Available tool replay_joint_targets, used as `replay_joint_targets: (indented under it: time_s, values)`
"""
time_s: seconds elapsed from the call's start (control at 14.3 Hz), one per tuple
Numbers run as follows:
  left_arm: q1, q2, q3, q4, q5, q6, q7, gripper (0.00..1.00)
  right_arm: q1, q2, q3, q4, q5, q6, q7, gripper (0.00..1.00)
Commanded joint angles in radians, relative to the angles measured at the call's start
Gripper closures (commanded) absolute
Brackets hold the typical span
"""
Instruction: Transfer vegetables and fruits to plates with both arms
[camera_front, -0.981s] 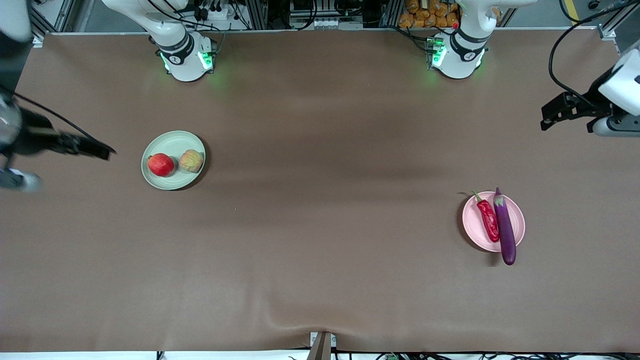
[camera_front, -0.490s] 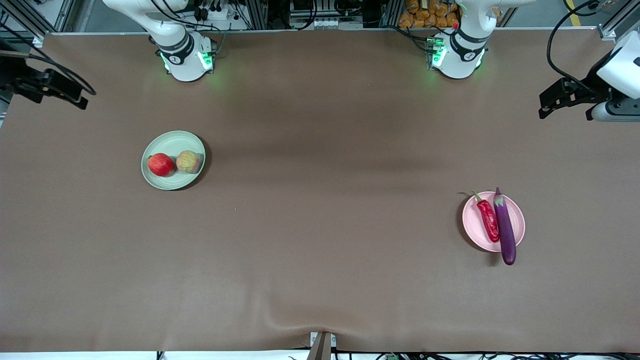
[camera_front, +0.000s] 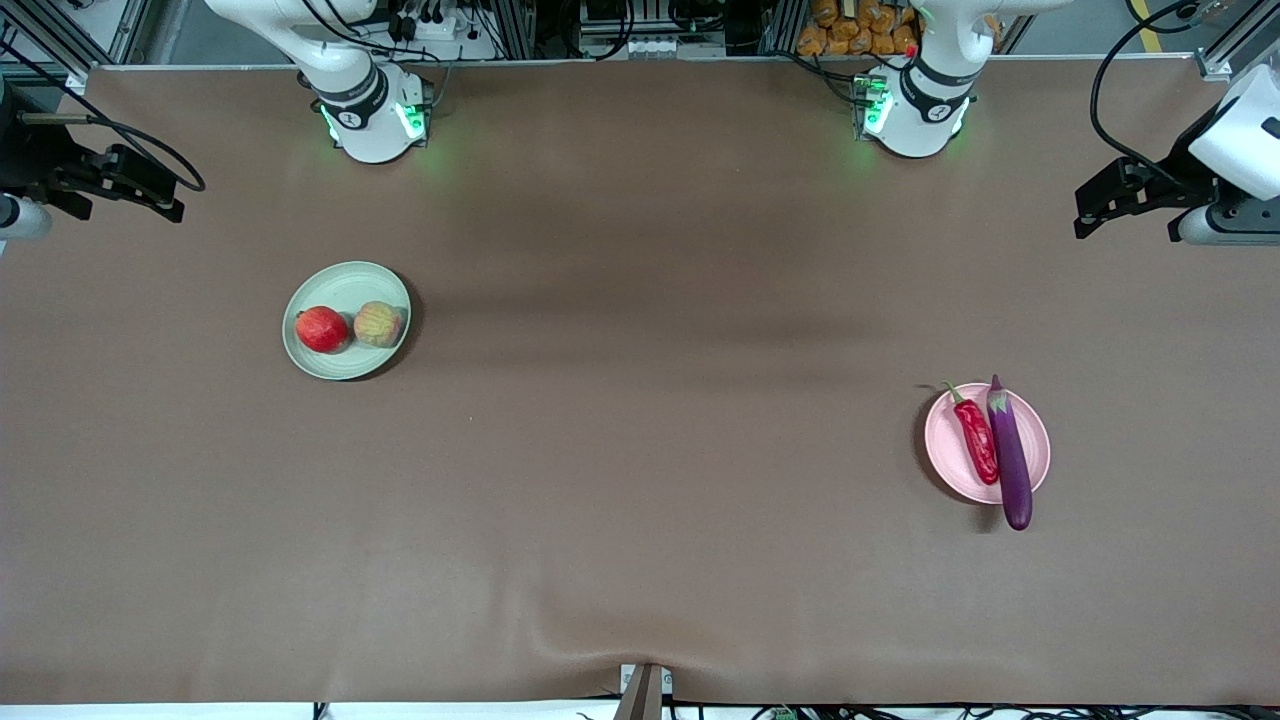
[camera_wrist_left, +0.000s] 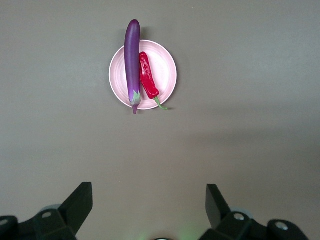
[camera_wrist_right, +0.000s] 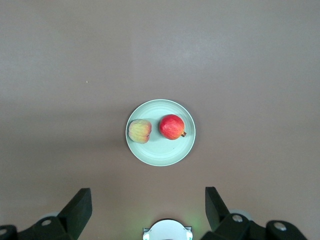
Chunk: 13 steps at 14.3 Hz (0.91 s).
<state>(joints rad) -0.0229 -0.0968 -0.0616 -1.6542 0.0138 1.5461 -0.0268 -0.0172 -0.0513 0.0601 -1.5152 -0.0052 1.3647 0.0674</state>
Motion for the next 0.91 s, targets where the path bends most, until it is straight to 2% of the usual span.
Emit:
replay_joint_targets:
  time_s: [0.0, 0.84]
  values:
    - [0.000, 0.020, -0.012, 0.030, -0.008, -0.006, -0.005, 0.00, -0.018, -0.032, 0.014, -0.028, -0.018, 0.016, -0.024, 0.00]
    - [0.028, 0.043, -0.009, 0.040, -0.015, -0.011, -0.016, 0.00, -0.013, -0.030, 0.012, -0.028, -0.002, 0.077, -0.023, 0.00]
